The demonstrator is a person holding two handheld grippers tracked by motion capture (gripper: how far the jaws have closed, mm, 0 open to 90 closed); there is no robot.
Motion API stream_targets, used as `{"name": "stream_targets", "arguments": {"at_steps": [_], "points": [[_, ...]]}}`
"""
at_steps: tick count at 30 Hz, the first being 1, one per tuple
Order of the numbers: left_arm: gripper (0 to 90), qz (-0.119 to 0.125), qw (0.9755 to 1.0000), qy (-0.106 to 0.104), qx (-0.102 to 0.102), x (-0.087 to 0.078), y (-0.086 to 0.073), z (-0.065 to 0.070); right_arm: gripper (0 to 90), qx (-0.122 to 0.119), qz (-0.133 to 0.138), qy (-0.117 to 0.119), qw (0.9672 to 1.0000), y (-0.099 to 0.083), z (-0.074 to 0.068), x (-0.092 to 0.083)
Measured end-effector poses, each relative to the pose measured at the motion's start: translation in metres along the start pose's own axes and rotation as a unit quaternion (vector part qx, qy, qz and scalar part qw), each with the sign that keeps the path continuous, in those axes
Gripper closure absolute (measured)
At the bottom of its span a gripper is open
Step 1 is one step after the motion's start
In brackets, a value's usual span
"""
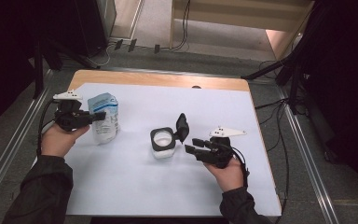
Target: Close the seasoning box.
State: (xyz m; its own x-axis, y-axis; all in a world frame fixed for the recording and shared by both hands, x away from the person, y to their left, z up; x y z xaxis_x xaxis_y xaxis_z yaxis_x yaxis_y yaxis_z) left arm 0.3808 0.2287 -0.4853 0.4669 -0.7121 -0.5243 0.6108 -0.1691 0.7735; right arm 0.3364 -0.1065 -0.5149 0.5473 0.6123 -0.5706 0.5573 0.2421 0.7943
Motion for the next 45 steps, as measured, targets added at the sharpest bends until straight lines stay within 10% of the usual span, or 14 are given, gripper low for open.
{"name": "stream_targets", "arguments": {"at_steps": [31,45], "points": [[62.1,-0.001,0.9998,-0.011,0.019,-0.004,-0.019,0.004,60.5,-0.002,0.002,-0.019,0.9998,0.012,0.023,0.007],[43.1,-0.003,0.9995,-0.003,0.030,-0.006,-0.027,0.006,90.0,-0.014,0.016,-0.025,0.9994,0.028,0.022,0.016]]}}
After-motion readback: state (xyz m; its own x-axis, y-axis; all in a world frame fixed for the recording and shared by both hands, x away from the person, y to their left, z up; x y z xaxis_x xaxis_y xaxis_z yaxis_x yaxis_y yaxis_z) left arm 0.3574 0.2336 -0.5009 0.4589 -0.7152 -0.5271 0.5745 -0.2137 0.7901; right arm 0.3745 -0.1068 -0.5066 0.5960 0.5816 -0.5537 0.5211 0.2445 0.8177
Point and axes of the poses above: each handheld gripper's, and its own axes: x roughly forward along the jaws, y roughly out of its top, z roughly to its right, the point moved 9 cm from there along x, roughly forward along the jaws, and after that the axes turned 10 degrees about -y, right-handed, at the moved point
